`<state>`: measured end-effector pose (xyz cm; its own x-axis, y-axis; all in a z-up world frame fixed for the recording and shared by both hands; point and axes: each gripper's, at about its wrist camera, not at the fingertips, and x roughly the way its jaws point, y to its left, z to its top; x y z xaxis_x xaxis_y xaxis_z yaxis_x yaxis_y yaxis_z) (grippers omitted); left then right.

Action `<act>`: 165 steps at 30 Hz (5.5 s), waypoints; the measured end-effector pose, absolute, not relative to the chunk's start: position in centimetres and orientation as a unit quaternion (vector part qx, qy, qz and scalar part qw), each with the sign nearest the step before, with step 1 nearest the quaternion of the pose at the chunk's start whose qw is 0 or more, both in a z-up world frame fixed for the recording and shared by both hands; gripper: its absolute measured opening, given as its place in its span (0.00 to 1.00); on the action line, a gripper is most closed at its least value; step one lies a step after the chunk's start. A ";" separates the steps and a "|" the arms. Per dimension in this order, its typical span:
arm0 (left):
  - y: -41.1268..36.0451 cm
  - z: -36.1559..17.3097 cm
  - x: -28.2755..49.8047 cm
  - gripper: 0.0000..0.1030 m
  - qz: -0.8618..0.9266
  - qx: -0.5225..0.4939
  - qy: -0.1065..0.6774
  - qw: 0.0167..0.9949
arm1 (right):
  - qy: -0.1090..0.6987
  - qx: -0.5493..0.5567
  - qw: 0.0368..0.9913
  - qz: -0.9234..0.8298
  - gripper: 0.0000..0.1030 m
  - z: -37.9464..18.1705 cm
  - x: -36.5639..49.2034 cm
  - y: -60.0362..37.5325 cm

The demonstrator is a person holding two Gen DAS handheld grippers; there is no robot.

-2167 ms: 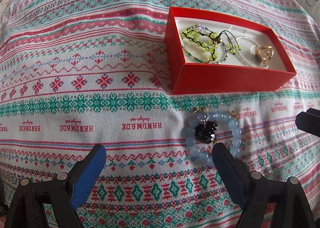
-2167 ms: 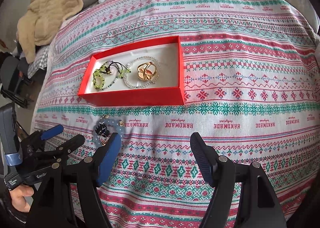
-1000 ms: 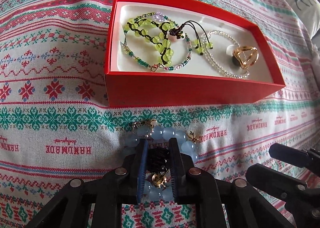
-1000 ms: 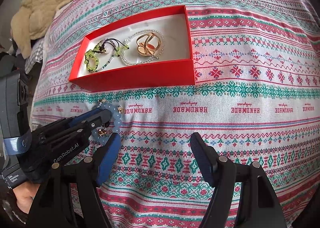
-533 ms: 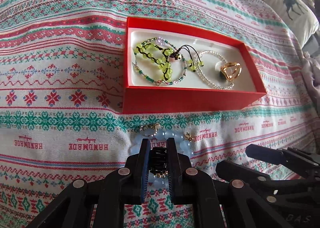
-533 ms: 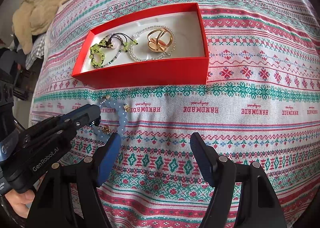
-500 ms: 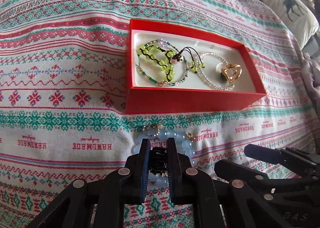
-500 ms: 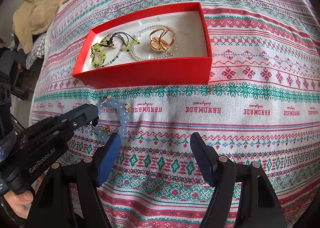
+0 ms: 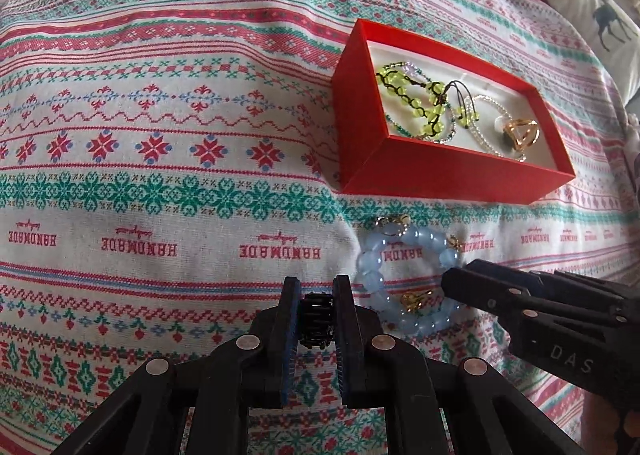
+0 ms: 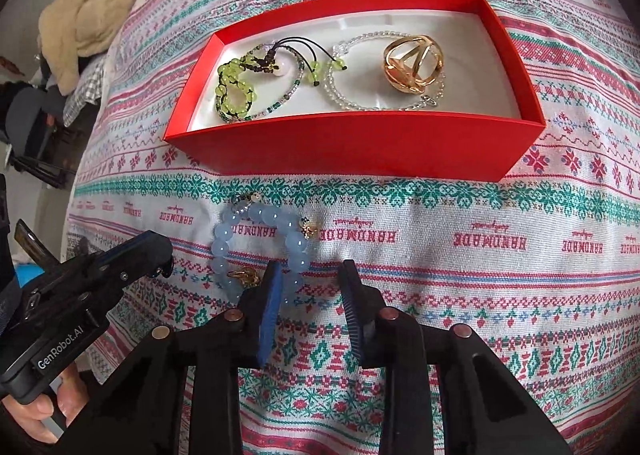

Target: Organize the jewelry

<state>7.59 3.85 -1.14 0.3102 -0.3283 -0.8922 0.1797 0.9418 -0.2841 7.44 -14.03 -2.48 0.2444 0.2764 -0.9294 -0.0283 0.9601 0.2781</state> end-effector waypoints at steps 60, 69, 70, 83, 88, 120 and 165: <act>-2.3 5.1 12.5 0.10 -0.217 -0.091 0.491 0.839 | 0.458 0.136 0.872 0.109 0.12 11.0 8.9 -18.9; -3.2 2.0 14.6 0.11 -0.193 -0.089 0.518 0.829 | 0.484 0.138 0.859 0.094 0.12 8.6 10.9 -18.9; -3.2 2.0 14.7 0.11 -0.193 -0.090 0.518 0.828 | 0.486 0.139 0.858 0.093 0.12 8.4 11.1 -18.9; -2.7 4.0 13.0 0.29 -0.202 -0.072 0.499 0.839 | 0.489 0.132 0.857 0.091 0.12 7.6 11.8 -18.6; -2.6 3.8 12.4 0.30 -0.193 -0.054 0.501 0.842 | 0.503 0.119 0.854 0.059 0.12 6.3 12.1 -20.3; -1.6 3.9 7.4 0.79 -0.172 0.032 0.499 0.849 | 0.509 0.089 0.854 0.061 0.52 6.8 7.1 -21.1; 2.7 -4.4 2.3 1.00 -0.139 0.108 0.508 0.843 | 0.501 -0.061 0.857 0.104 0.53 -3.1 2.1 -12.0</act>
